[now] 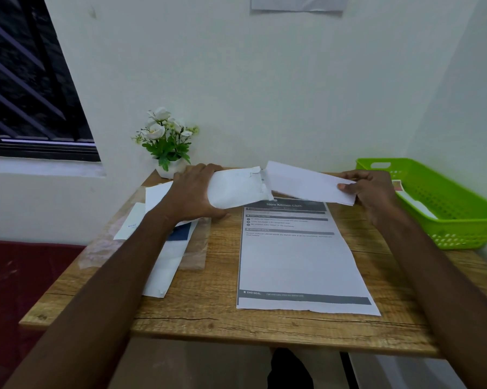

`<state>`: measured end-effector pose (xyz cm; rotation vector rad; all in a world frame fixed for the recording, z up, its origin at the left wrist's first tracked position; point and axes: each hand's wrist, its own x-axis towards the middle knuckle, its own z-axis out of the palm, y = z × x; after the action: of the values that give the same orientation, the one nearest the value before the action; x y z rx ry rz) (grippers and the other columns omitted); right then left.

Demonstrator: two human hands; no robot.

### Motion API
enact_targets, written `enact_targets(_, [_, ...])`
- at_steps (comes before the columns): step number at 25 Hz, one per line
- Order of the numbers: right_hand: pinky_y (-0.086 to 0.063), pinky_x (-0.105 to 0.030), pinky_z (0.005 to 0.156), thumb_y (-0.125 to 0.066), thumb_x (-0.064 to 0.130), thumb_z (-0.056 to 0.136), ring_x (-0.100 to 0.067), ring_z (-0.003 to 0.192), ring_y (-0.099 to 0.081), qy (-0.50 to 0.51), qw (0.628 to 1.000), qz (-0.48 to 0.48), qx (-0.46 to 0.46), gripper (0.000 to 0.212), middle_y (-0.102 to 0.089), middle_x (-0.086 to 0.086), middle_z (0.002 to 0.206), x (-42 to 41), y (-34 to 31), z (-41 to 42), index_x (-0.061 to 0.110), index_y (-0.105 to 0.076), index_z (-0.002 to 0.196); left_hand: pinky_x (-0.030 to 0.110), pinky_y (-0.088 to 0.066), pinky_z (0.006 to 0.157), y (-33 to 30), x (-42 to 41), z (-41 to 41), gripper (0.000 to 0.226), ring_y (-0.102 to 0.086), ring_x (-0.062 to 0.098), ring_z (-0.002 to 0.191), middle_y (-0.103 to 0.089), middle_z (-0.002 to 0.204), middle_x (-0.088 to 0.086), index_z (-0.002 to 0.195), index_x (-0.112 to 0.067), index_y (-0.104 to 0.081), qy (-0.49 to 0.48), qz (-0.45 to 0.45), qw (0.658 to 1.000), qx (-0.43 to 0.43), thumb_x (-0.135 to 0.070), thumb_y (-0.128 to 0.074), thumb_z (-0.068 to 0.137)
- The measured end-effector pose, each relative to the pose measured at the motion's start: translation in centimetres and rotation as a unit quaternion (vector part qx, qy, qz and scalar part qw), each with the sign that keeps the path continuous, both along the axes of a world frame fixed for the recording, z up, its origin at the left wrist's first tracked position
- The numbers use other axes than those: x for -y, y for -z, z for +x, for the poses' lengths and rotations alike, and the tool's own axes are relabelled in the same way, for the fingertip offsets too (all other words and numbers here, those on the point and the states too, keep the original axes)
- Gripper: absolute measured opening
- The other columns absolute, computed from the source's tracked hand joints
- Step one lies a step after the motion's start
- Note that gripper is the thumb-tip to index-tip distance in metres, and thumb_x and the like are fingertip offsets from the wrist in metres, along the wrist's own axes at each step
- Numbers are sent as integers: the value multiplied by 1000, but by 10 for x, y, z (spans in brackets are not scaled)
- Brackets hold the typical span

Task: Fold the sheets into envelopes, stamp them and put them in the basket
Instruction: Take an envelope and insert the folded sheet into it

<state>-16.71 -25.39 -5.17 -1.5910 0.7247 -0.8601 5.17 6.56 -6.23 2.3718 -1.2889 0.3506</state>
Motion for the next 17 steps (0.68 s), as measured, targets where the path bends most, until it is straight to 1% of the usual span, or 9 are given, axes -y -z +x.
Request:
enact_targets(2, [-61, -42, 79, -75, -10, 78, -28, 82, -71, 3, 1000, 5, 22, 25, -76, -13, 97, 1, -2, -3, 15, -77, 83, 49, -37, 103, 0, -2, 1, 96, -48, 25, 124, -55, 136, 2, 142, -25, -45, -12, -19, 1000, 6, -56, -89, 62])
enact_targets(6, [-60, -39, 82, -75, -11, 77, -29, 87, -71, -19, 998, 26, 55, 25, -76, -15, 102, -1, -6, -6, 11, -79, 89, 52, -41, 103, -2, -6, 4, 97, -49, 28, 125, -55, 135, 5, 141, -23, -47, -37, -48, 998, 12, -57, -90, 61])
enact_targets(7, [-60, -38, 81, -75, -11, 76, -28, 87, -71, -26, 997, 28, 63, 25, -76, -16, 101, -1, -6, -7, 10, -79, 89, 53, -41, 104, -2, -6, 4, 97, -48, 28, 126, -55, 136, 5, 141, -23, -47, -45, -45, 998, 14, -58, -89, 62])
enact_targets(10, [-60, -28, 71, -76, -11, 75, -24, 82, -72, -31, 995, 25, 87, 26, -77, -13, 96, -3, -7, -8, 11, -79, 88, 53, -38, 107, -1, -6, 6, 97, -46, 27, 128, -53, 138, 5, 142, -23, -45, -62, -35, 997, 16, -61, -88, 63])
enact_targets(14, [-61, -25, 68, -76, -11, 76, -18, 79, -73, -66, 995, 0, 78, 26, -79, -3, 89, -8, -3, -6, 13, -80, 87, 53, -39, 105, 0, -5, 4, 99, -46, 27, 126, -53, 135, 5, 142, -23, -45, -52, -39, 998, 17, -60, -89, 61])
enact_targets(17, [-61, -29, 73, -77, -10, 76, -18, 83, -73, -89, 994, -22, 64, 24, -79, -3, 92, -13, 1, -3, 5, -79, 95, 52, -39, 104, -1, -4, 3, 99, -47, 27, 125, -53, 135, 5, 143, -23, -45, -41, -37, 998, 30, -58, -89, 61])
